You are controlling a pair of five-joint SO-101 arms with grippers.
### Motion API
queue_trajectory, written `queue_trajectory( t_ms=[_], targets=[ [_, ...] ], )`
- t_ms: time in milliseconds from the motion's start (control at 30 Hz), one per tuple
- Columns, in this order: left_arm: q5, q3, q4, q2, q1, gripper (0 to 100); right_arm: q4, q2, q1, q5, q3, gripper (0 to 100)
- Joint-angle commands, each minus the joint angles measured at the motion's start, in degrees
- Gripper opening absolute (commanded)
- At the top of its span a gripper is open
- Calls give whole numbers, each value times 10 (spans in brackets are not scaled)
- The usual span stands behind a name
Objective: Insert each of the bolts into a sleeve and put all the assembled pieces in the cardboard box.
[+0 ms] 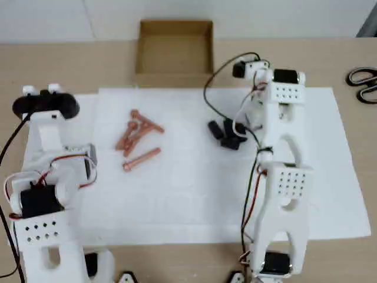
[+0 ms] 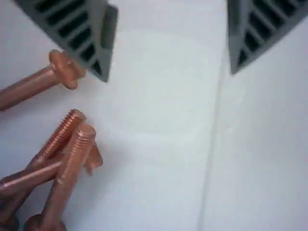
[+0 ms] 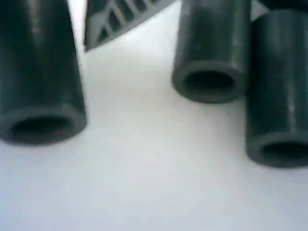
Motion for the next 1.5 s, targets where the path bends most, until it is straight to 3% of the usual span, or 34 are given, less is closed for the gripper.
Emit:
queue_trajectory(
  t_ms=[0, 67, 300, 667, 1133, 1367, 1467],
  targets=[
    [4, -1, -15, 0, 4, 153, -5, -7, 6, 7, -9, 50],
    [4, 4, -17, 0, 4, 153, -6, -4, 7, 5, -9, 2],
    [4, 29, -34, -4, 4, 153, 1, 7, 7, 5, -10, 4],
    [4, 29, -33, -4, 4, 153, 78, -137, 7, -28, -4, 4],
    [4, 31, -26, -3, 4, 153, 47, -246, 6, -95, 311, 8],
    [4, 31, -26, -3, 4, 153, -18, -236, 1, -95, 388, 13],
    [4, 31, -26, -1, 4, 153, -15, -237, -5, -93, 389, 80]
  ],
)
